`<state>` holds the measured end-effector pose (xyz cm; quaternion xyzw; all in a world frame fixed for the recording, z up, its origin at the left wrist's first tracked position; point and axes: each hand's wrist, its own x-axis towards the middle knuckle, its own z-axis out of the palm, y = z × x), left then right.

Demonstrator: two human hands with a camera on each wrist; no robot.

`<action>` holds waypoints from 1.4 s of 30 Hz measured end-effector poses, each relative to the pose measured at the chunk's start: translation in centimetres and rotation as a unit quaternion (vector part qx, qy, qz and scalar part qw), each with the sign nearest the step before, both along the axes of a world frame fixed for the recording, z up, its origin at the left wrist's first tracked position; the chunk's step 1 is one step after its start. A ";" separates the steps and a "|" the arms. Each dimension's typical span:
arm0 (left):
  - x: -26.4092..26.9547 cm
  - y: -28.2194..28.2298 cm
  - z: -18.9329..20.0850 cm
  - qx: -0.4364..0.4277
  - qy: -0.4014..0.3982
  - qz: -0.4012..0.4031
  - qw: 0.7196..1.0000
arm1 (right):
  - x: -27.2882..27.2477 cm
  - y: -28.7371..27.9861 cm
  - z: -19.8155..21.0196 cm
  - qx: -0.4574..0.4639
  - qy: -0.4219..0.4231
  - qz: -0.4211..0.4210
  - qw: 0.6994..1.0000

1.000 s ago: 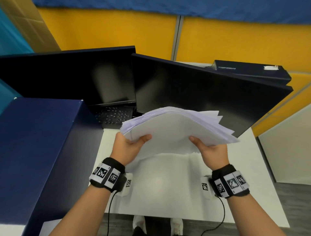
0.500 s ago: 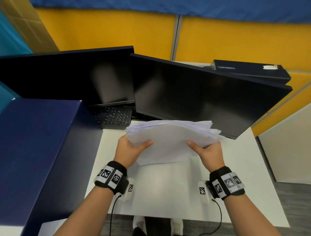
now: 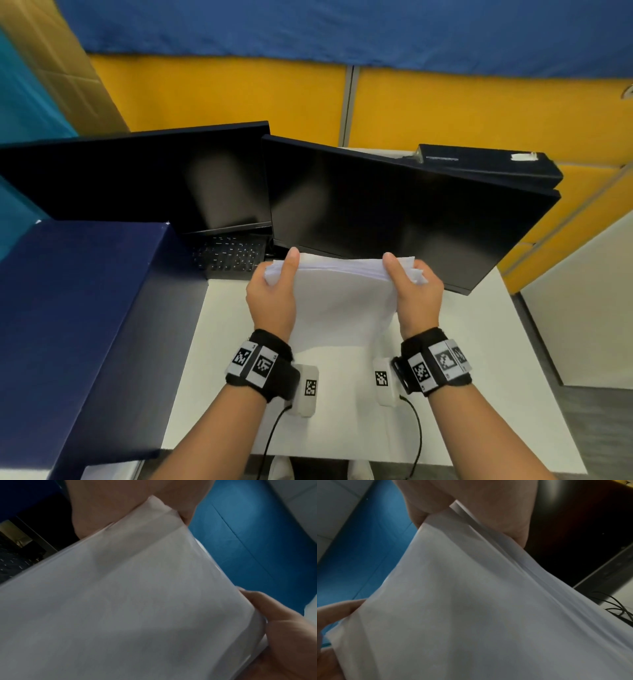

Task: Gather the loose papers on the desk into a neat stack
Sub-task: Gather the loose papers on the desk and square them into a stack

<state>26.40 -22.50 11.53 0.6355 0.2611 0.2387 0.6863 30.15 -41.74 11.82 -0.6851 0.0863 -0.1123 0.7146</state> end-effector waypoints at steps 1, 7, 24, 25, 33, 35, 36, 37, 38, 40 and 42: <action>0.2 0.0 0.0 -0.003 0.001 0.001 1.000 | 0.1 0.0 0.0 -0.006 0.003 -0.006 1.000; 0.1 -0.1 0.6 0.009 -0.028 -0.020 0.999 | 0.8 -0.7 -0.1 -0.020 0.007 0.015 1.000; 0.1 3.4 -3.8 0.101 0.025 -0.219 0.970 | -0.2 -3.2 0.3 -0.044 -0.061 0.148 0.986; -0.1 3.4 -4.7 0.096 0.043 -0.231 0.967 | -0.1 -3.3 -0.3 -0.054 -0.045 0.165 0.984; 1.0 1.7 -5.0 0.048 0.095 -0.189 0.976 | 1.0 -3.7 -6.6 -0.048 0.082 0.168 0.981; 1.4 2.7 -3.7 0.003 0.064 -0.155 0.986 | 1.0 -4.4 -6.9 -0.037 0.097 0.187 0.977; 1.4 3.4 -3.3 -0.028 0.047 -0.135 0.989 | 0.9 -4.9 -7.0 -0.041 0.101 0.202 0.973; 1.3 4.2 -2.9 -0.053 0.030 -0.110 0.992 | 0.7 -5.4 -7.1 -0.045 0.105 0.208 0.971; 1.2 4.9 -2.6 -0.075 0.017 -0.081 0.994 | 0.6 -5.7 -7.1 -0.044 0.107 0.203 0.972; 1.1 5.7 -2.5 -0.128 -0.004 -0.028 0.991 | 0.4 -5.7 -7.0 0.008 0.105 0.178 0.978; 1.1 5.0 -2.8 -0.193 -0.011 -0.013 0.981 | 0.3 -4.6 -6.8 0.153 0.087 0.177 0.968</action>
